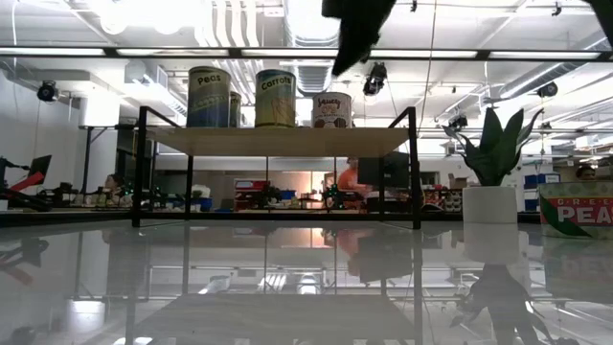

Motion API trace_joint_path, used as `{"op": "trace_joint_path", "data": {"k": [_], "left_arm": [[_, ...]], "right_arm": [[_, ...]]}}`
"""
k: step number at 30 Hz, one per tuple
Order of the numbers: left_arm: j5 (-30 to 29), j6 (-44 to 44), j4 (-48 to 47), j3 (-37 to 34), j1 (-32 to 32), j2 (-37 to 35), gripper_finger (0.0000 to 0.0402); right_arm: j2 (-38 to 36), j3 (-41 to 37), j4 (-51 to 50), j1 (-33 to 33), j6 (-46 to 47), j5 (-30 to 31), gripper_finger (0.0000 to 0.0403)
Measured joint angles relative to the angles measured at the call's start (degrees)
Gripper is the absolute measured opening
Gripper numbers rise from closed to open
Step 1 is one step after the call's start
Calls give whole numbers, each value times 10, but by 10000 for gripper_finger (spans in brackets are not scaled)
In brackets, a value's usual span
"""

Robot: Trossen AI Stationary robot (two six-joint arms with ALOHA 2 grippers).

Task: Pick and place cans onto a shelf
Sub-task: Put the small canned peas on the shelf

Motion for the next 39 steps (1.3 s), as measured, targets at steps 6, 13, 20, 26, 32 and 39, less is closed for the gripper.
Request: {"op": "trace_joint_path", "data": {"k": [6, 13, 20, 26, 32, 39], "left_arm": [[19, 0, 0, 0, 0, 0, 0], [26, -4, 1, 0, 0, 0, 0], [26, -9, 1, 0, 0, 0, 0], [43, -9, 1, 0, 0, 0, 0], [43, -9, 1, 0, 0, 0, 0], [43, -9, 1, 0, 0, 0, 0]], "right_arm": [[-43, -7, -99, 70, 129, -43, 11], [-93, -96, -106, 198, 290, -46, 11], [-145, -284, -24, 302, 446, -41, 11], [-211, -467, -11, 336, 594, 33, 11], [-260, -572, 1, 325, 747, 49, 28], [-258, -608, 30, 325, 781, 53, 100]]}}
